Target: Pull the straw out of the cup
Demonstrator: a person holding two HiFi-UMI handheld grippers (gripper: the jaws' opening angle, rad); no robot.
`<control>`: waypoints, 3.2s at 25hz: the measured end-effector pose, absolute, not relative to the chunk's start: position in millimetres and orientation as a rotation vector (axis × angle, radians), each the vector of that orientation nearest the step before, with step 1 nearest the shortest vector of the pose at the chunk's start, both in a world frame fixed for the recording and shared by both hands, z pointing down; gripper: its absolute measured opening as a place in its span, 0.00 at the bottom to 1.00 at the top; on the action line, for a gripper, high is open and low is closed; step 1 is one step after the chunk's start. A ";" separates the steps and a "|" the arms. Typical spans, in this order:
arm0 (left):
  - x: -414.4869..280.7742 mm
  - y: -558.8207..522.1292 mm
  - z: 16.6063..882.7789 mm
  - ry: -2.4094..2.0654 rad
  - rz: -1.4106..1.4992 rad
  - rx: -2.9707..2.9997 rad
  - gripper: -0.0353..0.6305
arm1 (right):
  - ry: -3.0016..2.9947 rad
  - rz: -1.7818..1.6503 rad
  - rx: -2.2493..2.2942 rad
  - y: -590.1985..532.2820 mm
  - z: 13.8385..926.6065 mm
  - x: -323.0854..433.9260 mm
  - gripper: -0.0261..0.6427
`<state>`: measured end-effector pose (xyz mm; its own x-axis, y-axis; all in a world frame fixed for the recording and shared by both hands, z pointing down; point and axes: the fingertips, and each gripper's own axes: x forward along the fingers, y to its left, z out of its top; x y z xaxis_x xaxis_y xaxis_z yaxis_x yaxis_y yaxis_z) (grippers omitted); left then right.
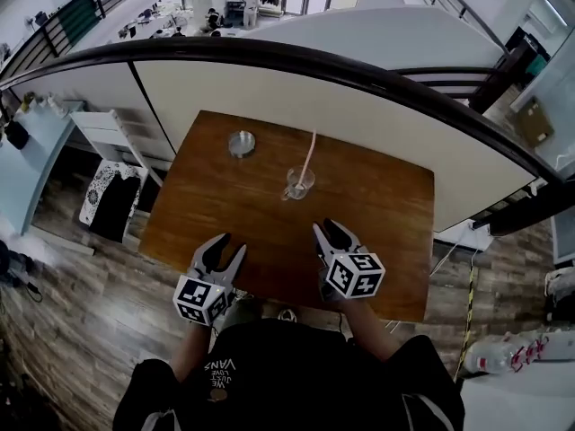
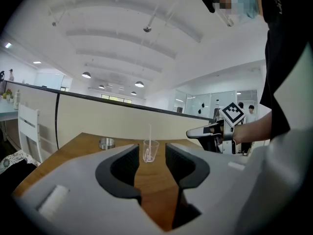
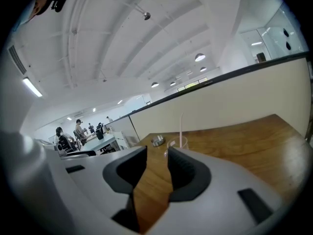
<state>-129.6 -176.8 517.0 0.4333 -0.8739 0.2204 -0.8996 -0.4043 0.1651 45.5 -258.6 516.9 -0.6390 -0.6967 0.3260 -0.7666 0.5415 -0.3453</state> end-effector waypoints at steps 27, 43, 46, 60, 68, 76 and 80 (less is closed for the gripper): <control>-165.3 -300.5 558.4 -0.999 0.241 2.646 0.28 | -2.312 0.631 1.623 -406.4 548.6 11.7 0.20; -162.6 -326.0 582.0 -0.805 0.257 2.675 0.28 | -2.180 0.660 1.623 -463.2 581.2 0.2 0.20; -166.0 -327.9 585.4 -0.795 0.258 2.668 0.28 | -2.154 0.659 1.610 -469.1 586.5 -2.1 0.20; -161.8 -321.2 585.5 -0.831 0.264 2.651 0.28 | -2.111 0.677 1.604 -462.9 591.2 8.1 0.09; -151.5 -311.3 576.1 -0.909 0.248 2.625 0.28 | -2.208 0.647 1.585 -444.6 569.3 6.9 0.09; -132.0 -290.8 567.5 -0.967 0.236 2.629 0.28 | -2.331 0.581 1.604 -422.9 529.2 16.0 0.09; -125.3 -279.8 565.8 -1.006 0.236 2.628 0.28 | -2.397 0.556 1.605 -410.6 509.9 21.2 0.08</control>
<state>-125.3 -279.8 565.8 0.7388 -0.6204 0.2631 -0.6727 -0.7024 0.2328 21.2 -410.6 509.9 -0.3884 -0.8441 0.3695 -0.9206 0.3382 -0.1952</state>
